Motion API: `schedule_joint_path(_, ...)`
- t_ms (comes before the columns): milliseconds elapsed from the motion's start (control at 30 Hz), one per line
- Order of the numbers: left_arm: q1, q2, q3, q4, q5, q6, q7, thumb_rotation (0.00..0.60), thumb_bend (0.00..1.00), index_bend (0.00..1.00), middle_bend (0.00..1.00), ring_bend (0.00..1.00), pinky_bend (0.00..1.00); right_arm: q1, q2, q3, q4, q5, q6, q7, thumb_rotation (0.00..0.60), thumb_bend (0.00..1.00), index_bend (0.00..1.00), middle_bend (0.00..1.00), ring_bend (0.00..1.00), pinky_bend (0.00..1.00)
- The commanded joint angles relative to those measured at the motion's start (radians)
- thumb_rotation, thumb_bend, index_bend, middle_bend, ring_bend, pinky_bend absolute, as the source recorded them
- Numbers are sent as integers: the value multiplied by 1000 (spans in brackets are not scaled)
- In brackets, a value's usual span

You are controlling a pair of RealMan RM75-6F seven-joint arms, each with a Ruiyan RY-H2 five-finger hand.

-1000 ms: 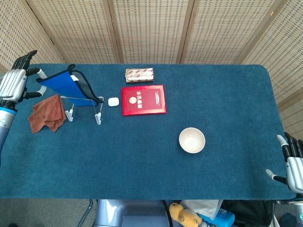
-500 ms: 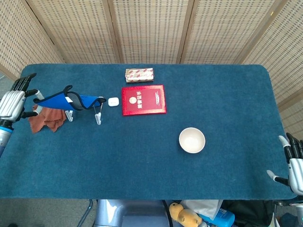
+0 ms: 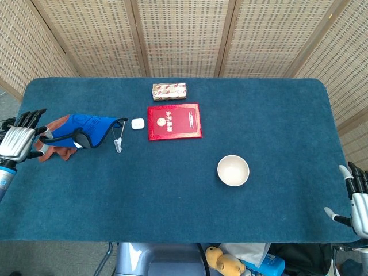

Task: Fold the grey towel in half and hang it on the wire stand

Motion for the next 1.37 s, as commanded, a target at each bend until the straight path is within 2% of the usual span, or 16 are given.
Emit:
schedule_joint_path(33, 22, -44, 24, 81, 65, 108, -138, 600, 149, 0, 0, 0, 0, 0, 0, -1, -1, -1, 0, 0, 600, 0, 0, 0, 0, 0)
schedule_joint_path(233, 33, -59, 33, 125, 79, 145, -210, 600, 147, 0, 0, 0, 0, -2, 2, -2, -5, -8, 6, 0, 600, 0, 0, 0, 0, 0)
schedule_joint_path(467, 52, -32, 45, 92, 87, 174, -212, 600, 147, 0, 0, 0, 0, -6, 5, -4, -9, -16, 13, 5, 600, 0, 0, 0, 0, 0)
schedule_joint_path(533, 89, 23, 34, 18, 55, 201, -178, 600, 147, 0, 0, 0, 0, -8, 8, -5, -11, -20, 19, 10, 600, 0, 0, 0, 0, 0)
schedule_joint_path(767, 210, 221, 17, -418, -81, 253, 153, 600, 149, 0, 0, 0, 0, -11, 12, -9, -11, -34, 26, 23, 600, 0, 0, 0, 0, 0)
schedule_joint_path(933, 288, 285, 33, -648, -148, 308, 352, 600, 152, 0, 0, 0, 0, -14, 12, -13, -9, -49, 34, 29, 600, 0, 0, 0, 0, 0)
schedule_joint_path(1033, 329, 298, 40, -753, -159, 357, 409, 600, 152, 0, 0, 0, 0, -16, 12, -16, -6, -58, 41, 35, 600, 0, 0, 0, 0, 0)
schedule_joint_path(1133, 364, 289, 46, -796, -137, 408, 428, 600, 152, 0, 0, 0, 0, -20, 13, -17, -3, -66, 50, 42, 600, 0, 0, 0, 0, 0)
schedule_joint_path(1367, 380, 267, 48, -778, -83, 432, 464, 600, 152, 0, 0, 0, 0, -25, 16, -17, -1, -73, 61, 53, 600, 0, 0, 0, 0, 0)
